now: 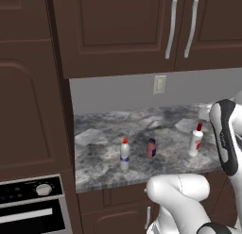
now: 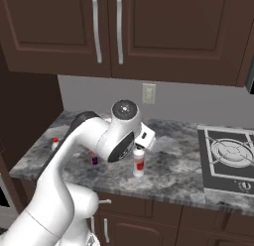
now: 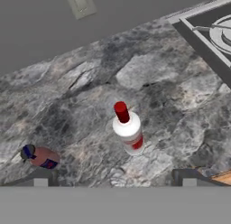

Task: Place the drinks on the dining counter in a tight cluster.

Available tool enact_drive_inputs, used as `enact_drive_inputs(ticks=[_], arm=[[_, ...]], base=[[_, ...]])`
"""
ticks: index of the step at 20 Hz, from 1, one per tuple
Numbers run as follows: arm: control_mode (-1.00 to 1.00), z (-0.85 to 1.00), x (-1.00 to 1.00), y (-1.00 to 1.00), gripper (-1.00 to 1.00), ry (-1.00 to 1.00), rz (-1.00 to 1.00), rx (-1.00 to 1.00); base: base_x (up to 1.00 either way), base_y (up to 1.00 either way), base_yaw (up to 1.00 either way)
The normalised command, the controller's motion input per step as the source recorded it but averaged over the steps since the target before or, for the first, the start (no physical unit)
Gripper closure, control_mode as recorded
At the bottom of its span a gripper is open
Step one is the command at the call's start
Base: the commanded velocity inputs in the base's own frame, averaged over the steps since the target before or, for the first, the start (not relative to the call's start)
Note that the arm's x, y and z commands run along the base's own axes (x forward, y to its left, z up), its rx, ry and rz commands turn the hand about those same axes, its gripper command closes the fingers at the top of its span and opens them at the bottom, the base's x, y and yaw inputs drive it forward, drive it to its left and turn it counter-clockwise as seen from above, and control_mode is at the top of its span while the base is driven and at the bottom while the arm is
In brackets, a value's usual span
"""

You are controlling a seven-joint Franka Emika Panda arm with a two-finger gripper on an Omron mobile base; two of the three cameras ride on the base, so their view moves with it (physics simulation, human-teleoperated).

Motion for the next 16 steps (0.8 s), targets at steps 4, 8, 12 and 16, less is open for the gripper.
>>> enact_drive_inputs(ticks=[4, 8, 12, 16], arm=[[-1.00, -0.08, 0.00, -0.49, -1.00, -0.19, 0.24, 0.02], [-1.00, -0.07, 0.00, -0.23, -1.00, -0.09, 0.26, 0.00], [-1.00, -0.01, 0.21, -0.31, -1.00, -0.06, 0.25, 0.00], [-1.00, -0.11, 0.58, -0.08, -1.00, -0.07, 0.08, 0.00]], base=[[0.00, 0.00, 0.00], [0.00, 0.00, 0.00], [0.00, 0.00, 0.00], [0.00, 0.00, 0.00]])
